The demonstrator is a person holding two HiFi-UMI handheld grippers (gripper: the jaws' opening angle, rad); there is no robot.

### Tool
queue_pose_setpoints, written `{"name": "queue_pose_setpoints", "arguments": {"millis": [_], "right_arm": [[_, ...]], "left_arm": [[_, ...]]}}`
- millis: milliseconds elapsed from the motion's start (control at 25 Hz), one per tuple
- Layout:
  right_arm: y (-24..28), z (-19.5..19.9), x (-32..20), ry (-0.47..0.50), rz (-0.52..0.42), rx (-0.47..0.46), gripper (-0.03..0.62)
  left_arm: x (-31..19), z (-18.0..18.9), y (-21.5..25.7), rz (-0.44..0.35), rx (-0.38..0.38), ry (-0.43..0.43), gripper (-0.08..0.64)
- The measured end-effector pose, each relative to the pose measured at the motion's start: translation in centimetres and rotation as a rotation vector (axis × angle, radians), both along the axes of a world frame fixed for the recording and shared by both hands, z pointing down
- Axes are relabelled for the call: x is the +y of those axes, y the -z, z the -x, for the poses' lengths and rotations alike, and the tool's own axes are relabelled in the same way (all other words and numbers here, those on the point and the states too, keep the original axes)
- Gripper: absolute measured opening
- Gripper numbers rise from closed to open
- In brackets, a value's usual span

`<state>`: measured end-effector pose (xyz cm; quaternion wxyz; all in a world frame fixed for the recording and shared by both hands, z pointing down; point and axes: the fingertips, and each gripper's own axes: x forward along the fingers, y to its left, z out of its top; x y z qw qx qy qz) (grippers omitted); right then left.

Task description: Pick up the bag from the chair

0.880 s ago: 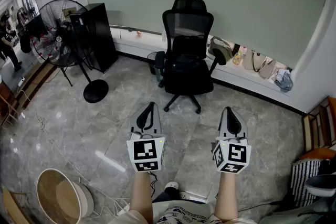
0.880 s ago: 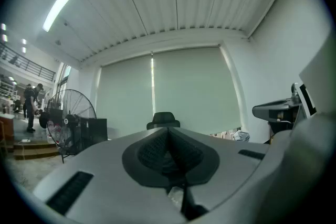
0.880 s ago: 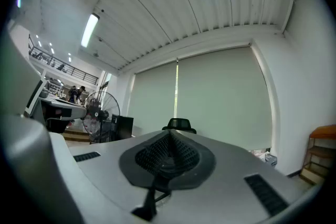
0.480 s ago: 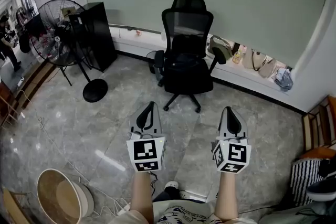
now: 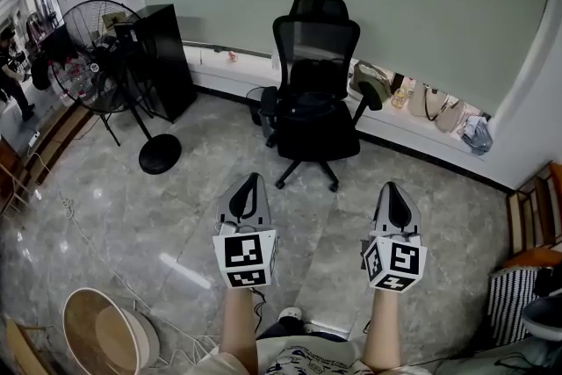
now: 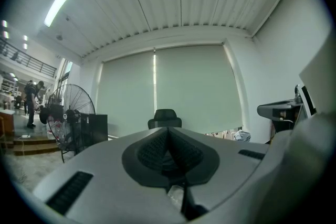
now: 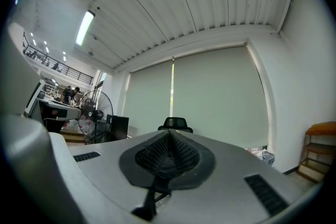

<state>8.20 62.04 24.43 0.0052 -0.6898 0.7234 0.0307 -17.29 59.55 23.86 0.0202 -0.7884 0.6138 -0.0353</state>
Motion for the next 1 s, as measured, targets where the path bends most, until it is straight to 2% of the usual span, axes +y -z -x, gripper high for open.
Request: {"name": "queue_pose_setpoints", "arguments": {"millis": [80,160,360,760,1000], "right_arm": [[-0.2,0.3,-0.6,0.007,-0.001,0.002,0.039],[-0.5,1.0,-1.2,0.023,0.006,0.0,0.114],[-1.4,2.5,-2.9,0.058,0.024,-0.004,0.221],[-3.1,1.8,-8.0,0.076,0.058,-0.022,0.275],[-3.4,-0.3,-14.4,0.088,0.052,-0.027,0.278]], "left_arm": [[-0.8,0.5,-0.2,-0.001,0.011,-0.011,0.034],[-1.6,1.1,-0.4,0.004,0.018,-0.019,0.101],[-3.6,2.5,-1.1,0.009,0.011,-0.03,0.213],[-8.9,2.8,-2.3,0.025,-0.004,-0.02,0.224],[-14.7,1.1,-2.9,0.038,-0.001,-0.003,0.224]]}}
